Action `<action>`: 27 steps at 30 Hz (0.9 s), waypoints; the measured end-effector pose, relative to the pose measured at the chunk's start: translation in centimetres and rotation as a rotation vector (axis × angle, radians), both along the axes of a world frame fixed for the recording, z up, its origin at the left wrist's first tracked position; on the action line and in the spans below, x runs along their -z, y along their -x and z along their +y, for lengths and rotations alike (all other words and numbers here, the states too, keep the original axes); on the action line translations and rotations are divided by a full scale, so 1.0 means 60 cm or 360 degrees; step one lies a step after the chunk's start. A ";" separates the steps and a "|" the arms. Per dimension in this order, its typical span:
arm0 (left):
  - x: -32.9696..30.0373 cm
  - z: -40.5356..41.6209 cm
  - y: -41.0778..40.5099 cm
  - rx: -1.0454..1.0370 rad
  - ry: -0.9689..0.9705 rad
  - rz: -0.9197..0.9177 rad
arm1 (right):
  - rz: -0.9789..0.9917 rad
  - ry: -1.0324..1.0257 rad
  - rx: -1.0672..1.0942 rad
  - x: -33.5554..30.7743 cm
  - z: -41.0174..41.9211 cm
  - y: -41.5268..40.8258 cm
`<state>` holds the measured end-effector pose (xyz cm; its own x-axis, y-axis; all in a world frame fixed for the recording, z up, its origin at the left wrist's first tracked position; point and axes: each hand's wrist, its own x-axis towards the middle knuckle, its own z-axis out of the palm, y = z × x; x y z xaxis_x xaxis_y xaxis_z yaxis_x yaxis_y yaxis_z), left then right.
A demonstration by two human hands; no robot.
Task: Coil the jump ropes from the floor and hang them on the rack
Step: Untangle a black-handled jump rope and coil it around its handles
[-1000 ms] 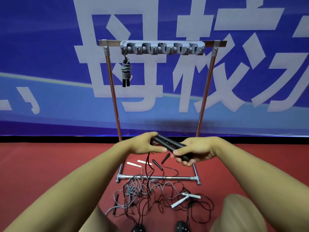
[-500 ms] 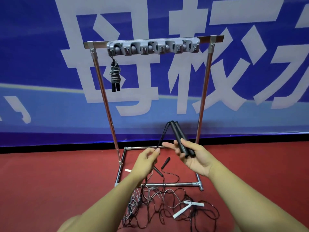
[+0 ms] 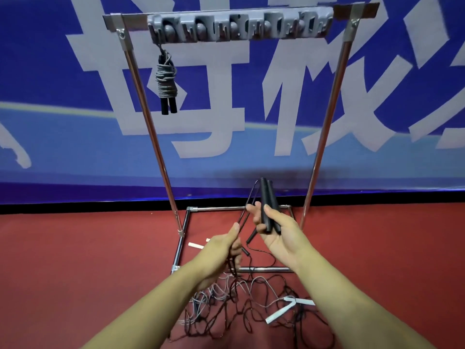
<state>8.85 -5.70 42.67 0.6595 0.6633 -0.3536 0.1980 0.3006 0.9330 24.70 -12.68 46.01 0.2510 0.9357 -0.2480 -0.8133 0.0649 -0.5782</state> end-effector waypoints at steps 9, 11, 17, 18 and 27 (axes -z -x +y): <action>0.033 0.061 0.045 -0.0063 -0.0352 0.0077 | 0.0088 0.0124 0.0054 0.019 0.030 0.001; 0.034 0.059 0.038 -0.0083 -0.0347 0.0072 | 0.0105 0.0105 0.0076 0.020 0.033 0.000; 0.033 0.004 0.009 -0.0003 -0.0194 0.0082 | -0.0003 0.0166 0.0092 0.041 0.033 0.003; 0.030 -0.002 0.005 0.0013 -0.0249 0.0132 | -0.0124 0.0212 0.0077 0.045 0.032 0.003; 0.024 0.011 0.046 0.0478 -0.1023 0.0961 | -0.2291 0.0749 -0.0657 0.096 -0.011 0.009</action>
